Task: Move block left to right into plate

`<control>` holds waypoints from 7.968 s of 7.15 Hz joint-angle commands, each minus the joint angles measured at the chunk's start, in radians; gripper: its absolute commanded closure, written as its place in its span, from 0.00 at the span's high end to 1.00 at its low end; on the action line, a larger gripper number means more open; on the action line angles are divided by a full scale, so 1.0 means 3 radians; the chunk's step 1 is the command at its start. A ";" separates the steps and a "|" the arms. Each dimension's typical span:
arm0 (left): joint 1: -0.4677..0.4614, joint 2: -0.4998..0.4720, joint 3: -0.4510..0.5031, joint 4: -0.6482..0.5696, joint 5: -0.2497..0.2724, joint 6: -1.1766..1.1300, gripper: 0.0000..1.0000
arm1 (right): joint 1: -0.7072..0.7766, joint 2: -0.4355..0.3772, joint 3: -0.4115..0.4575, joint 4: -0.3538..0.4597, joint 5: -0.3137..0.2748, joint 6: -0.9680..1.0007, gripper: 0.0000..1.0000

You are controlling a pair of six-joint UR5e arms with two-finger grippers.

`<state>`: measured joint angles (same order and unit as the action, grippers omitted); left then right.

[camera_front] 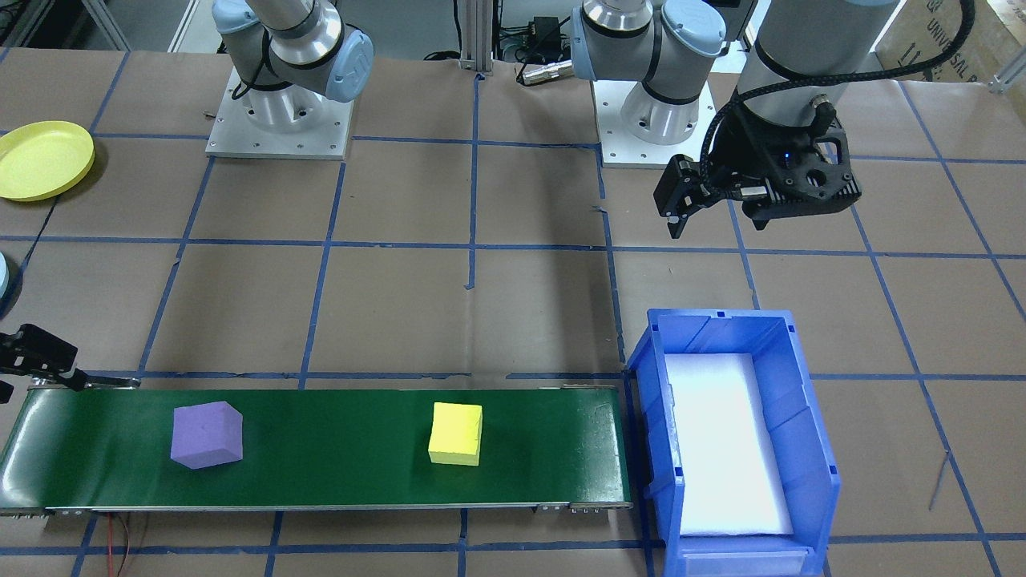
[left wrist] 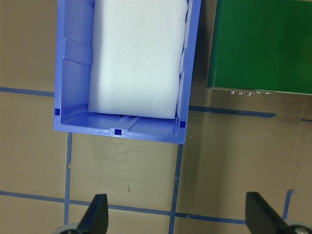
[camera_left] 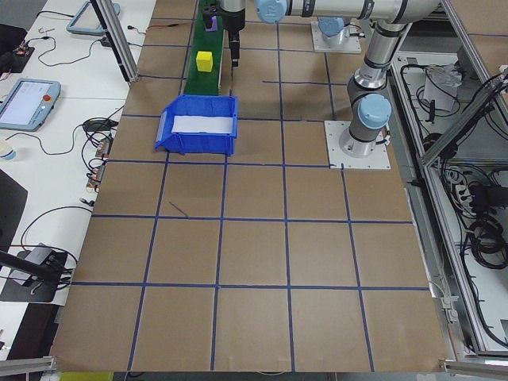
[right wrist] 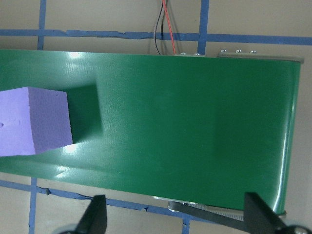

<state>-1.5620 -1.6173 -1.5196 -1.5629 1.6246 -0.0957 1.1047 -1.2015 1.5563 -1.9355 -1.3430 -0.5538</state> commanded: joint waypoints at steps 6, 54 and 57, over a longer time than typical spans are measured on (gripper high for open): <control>0.0001 -0.0008 -0.0002 0.0020 -0.0021 0.0033 1.00 | 0.0004 0.0216 0.0007 -0.0221 0.0273 0.0041 1.00; 0.0007 -0.0008 -0.0125 0.0020 -0.0026 -0.0019 1.00 | -0.0149 0.0445 0.0109 -0.0961 0.0576 0.1033 0.81; 0.0006 -0.0014 -0.0125 0.0020 -0.0021 -0.0019 1.00 | -0.0149 0.0340 0.0100 -0.0937 0.0075 0.0845 0.30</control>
<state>-1.5600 -1.6204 -1.5565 -1.5572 1.6179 -0.1012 1.0600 -1.0792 1.5887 -2.2188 -1.2675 -0.2661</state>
